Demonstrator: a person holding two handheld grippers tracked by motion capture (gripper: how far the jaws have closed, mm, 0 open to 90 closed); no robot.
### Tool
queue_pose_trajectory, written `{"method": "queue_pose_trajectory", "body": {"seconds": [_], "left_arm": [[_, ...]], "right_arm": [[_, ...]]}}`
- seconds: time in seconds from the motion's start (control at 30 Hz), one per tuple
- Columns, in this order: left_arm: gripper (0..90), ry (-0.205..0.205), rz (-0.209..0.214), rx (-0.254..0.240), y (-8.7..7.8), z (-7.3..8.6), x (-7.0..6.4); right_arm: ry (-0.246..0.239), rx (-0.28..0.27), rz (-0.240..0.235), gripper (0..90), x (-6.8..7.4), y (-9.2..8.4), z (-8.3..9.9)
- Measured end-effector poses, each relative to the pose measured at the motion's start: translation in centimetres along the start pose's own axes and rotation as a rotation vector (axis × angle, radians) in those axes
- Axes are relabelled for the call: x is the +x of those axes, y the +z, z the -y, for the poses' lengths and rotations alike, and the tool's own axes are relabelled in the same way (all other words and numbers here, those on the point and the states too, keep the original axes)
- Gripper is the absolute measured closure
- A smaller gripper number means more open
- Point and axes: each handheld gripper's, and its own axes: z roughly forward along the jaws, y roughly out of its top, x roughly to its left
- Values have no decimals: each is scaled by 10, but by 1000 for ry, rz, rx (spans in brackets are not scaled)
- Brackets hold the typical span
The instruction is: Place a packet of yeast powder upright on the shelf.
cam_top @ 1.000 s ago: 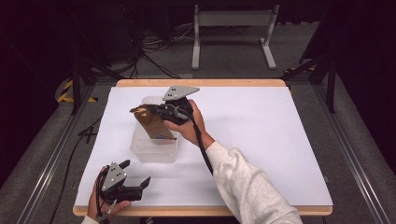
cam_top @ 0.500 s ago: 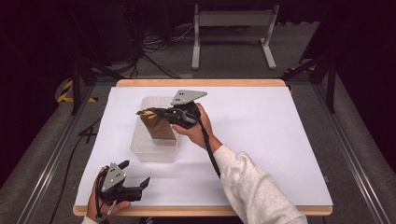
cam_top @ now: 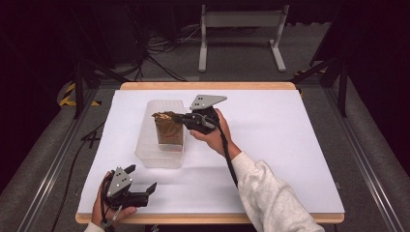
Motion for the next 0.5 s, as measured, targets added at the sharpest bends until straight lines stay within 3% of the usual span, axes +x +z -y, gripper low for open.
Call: {"method": "queue_pose_trajectory", "body": {"seconds": [0.17, 0.5], "left_arm": [[68, 0, -3, -3, 0, 0, 0], [68, -4, -6, 3, 1, 0, 1]], "right_arm": [[-29, 26, 15, 888, 2, 0, -1], [-33, 50, 19, 884, 3, 2, -1]]}}
